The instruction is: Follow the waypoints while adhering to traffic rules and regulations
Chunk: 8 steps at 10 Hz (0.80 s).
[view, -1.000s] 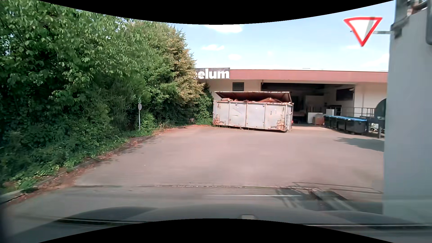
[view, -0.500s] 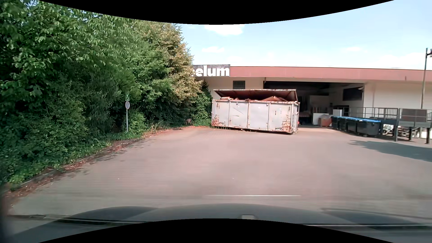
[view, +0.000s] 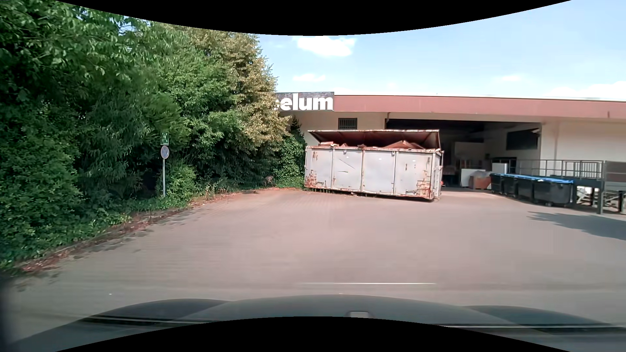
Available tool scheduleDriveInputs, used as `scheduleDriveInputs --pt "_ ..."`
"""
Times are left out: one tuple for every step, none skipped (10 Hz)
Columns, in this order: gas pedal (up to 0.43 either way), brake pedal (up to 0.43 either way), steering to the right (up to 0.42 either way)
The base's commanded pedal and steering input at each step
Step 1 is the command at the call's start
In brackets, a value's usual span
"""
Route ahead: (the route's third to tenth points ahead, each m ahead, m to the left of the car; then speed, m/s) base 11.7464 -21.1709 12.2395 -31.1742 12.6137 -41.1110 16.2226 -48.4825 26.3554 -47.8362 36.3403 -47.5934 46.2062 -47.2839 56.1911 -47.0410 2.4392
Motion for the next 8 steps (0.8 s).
scheduleDriveInputs --pt "0.0 0.25 0.018" --pt "0.0 0.22 0.035" --pt "0.0 0.195 0.05" --pt "0.0 0.159 0.071" --pt "0.0 0.043 0.101" --pt "0.0 0.043 0.136" --pt "0.0 0.0 0.18" --pt "0.0 0.0 0.232"
